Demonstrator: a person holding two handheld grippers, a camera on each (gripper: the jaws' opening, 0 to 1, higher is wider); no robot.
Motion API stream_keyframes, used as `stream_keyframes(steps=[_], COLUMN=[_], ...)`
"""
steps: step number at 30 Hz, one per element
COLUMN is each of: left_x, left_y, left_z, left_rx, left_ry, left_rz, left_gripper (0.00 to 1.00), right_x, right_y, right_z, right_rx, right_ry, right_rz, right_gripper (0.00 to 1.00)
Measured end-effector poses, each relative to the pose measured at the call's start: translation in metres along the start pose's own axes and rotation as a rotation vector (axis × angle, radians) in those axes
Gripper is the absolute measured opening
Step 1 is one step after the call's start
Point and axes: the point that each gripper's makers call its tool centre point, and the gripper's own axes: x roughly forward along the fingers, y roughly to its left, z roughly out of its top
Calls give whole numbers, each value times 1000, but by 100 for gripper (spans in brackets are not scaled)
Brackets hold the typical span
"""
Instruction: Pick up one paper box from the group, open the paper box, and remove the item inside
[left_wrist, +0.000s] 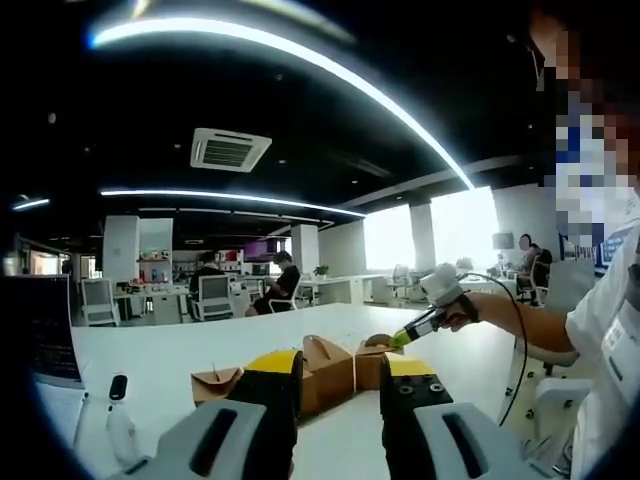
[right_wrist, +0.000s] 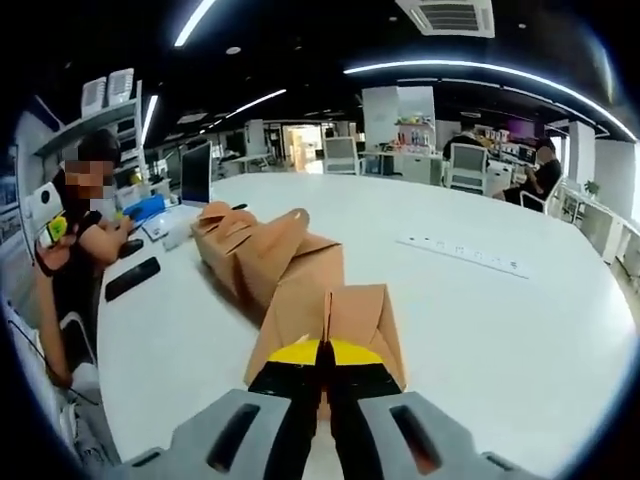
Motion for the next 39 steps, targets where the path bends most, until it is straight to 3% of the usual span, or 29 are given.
stream_keyframes(steps=[39], left_x=[2], left_y=[1], left_z=[-1], left_rx=[-3], left_ry=[3], left_rz=[-1], left_gripper=[33], right_x=[-6], right_y=[41], right_z=[-4], right_rx=[-64], right_ry=[1], right_rz=[180], right_gripper=[3])
